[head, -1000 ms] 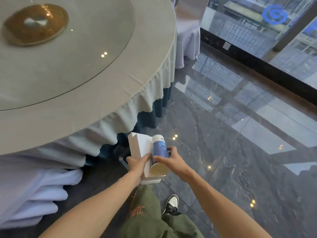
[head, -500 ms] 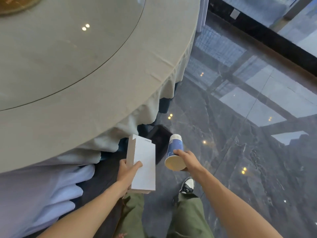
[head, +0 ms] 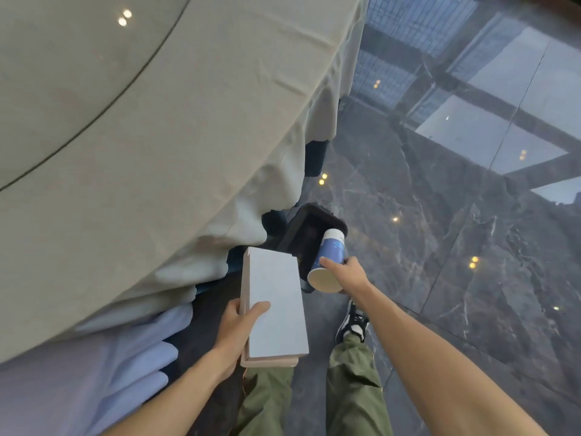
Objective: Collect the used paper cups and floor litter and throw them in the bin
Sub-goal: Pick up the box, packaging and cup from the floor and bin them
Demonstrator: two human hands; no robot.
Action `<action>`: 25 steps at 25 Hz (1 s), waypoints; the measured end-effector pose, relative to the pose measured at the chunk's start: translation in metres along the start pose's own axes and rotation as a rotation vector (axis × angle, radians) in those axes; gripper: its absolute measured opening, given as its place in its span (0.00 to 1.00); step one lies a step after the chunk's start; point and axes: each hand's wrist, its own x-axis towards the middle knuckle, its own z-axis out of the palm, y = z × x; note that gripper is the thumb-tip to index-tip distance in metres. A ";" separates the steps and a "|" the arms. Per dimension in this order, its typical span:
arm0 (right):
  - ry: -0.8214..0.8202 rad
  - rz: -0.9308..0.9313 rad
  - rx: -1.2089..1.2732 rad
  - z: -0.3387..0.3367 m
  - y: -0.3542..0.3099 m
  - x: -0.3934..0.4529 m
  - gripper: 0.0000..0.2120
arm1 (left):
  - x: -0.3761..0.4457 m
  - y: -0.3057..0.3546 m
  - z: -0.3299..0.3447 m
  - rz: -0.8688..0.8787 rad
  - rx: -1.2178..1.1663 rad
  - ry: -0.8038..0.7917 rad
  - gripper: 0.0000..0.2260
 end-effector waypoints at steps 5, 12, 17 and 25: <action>-0.005 -0.053 -0.078 0.020 0.012 0.023 0.32 | 0.027 0.014 0.008 0.046 0.029 -0.009 0.26; -0.291 -0.011 0.227 0.004 0.019 -0.015 0.26 | 0.033 0.041 0.032 0.019 -0.030 -0.008 0.29; -0.466 -0.041 0.157 0.005 0.014 -0.026 0.18 | 0.036 0.046 0.048 -0.021 0.010 0.044 0.30; -0.328 0.032 0.339 -0.001 0.012 -0.010 0.13 | 0.046 0.037 0.044 0.005 0.042 0.159 0.22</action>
